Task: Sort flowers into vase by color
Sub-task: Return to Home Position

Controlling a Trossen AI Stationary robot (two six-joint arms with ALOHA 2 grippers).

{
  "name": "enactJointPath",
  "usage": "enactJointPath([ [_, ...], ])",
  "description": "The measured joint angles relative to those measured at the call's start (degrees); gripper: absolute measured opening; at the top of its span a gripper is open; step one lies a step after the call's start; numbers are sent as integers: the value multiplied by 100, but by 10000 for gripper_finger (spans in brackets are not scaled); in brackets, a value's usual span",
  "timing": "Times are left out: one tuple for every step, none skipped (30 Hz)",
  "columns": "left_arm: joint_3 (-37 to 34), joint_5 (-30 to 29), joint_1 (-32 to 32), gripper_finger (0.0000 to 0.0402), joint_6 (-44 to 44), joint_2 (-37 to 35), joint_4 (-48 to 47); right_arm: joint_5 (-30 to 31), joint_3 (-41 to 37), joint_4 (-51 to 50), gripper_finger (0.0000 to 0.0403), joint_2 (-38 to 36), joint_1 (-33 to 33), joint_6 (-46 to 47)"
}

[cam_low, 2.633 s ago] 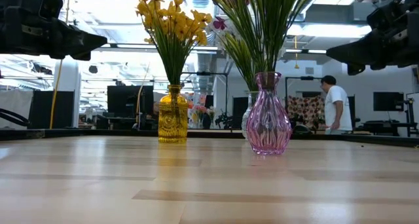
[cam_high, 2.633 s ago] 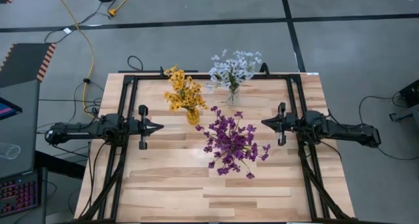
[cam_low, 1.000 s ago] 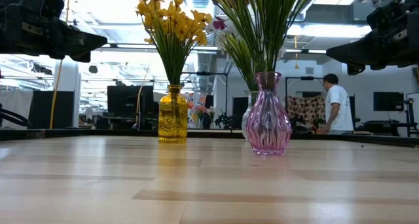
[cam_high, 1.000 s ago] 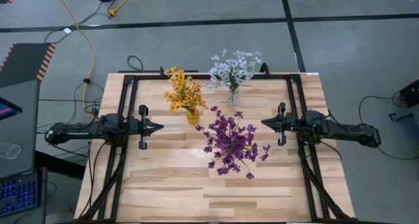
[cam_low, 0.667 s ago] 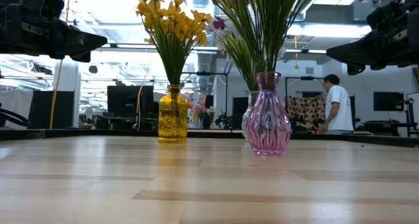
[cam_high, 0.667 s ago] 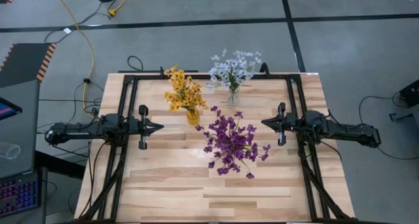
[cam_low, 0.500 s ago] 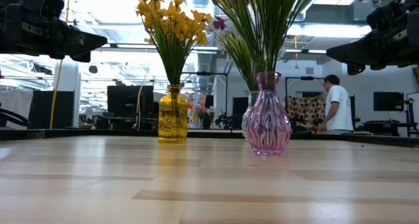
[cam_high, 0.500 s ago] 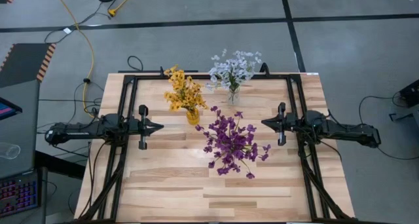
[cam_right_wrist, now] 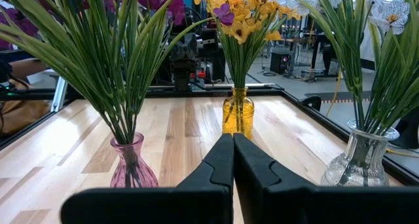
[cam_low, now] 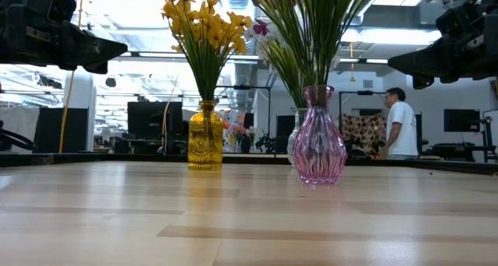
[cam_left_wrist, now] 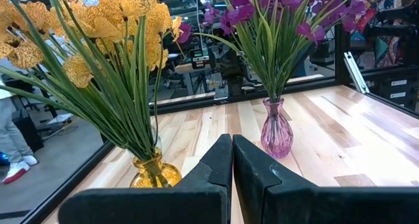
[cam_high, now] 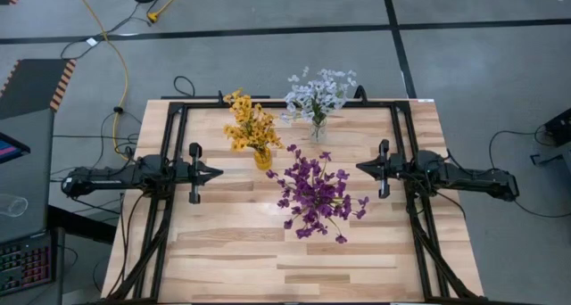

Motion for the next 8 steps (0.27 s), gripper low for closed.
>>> enactJointPath([
  [0, 0, 0, 0, -8, 0, 1, 0, 0, 0, 34, 0, 0, 0],
  [0, 0, 0, 0, -29, 0, 0, 0, 0, -1, 34, 0, 0, 0],
  [0, 0, 0, 0, -40, 0, 1, 0, 0, -1, 34, 0, 0, 0],
  [0, 0, 0, 0, -39, 0, 1, 0, 0, -2, 34, 0, 0, 0],
  [0, 0, 0, 0, -32, 0, 0, 0, 0, -2, 34, 0, 0, 0],
  [0, 0, 0, 0, -10, 0, 0, 0, 0, -2, 34, 0, 0, 0],
  [0, 0, 0, 0, -8, 0, -1, 0, 0, -2, 34, 0, 0, 0],
  [0, 0, 0, 0, -13, 0, 1, 0, 0, 0, 34, 0, 0, 0],
])
